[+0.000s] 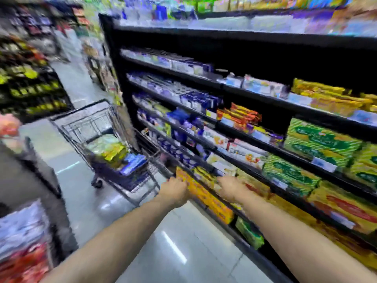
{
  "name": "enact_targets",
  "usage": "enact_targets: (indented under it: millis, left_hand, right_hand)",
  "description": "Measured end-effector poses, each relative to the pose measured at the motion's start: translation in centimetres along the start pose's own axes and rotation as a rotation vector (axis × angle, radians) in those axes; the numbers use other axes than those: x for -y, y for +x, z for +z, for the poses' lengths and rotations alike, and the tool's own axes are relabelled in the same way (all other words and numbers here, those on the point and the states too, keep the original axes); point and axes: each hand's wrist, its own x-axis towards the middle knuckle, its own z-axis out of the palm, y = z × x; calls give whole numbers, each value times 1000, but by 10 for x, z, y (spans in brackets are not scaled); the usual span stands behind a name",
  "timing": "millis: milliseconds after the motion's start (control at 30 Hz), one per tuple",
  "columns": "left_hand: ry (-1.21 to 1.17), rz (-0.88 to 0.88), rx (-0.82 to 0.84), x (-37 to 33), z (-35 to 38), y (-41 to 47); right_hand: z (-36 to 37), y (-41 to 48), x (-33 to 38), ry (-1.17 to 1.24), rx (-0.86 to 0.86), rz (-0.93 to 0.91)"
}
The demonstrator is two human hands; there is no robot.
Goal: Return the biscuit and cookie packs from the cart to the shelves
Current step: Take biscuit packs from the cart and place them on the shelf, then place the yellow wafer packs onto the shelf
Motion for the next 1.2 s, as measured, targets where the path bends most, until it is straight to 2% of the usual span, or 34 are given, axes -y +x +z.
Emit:
enact_targets:
  millis: [167, 333, 600, 867, 1200]
  left_hand:
    - [-60, -177, 20, 124, 4, -5]
    - [-108, -295, 7, 208, 8, 15]
    - [-171, -457, 10, 317, 10, 91]
    - [-207, -597, -3, 417, 9, 163]
    - [-176, -491, 83, 566, 50, 255]
  right_hand:
    - [-17, 78, 108, -37, -37, -170]
    - [-27, 163, 178, -58, 22, -263]
    - [-55, 328, 246, -35, 140, -447]
    - [-82, 474, 304, 6, 227, -458]
    - [-57, 610, 389, 14, 324, -418]
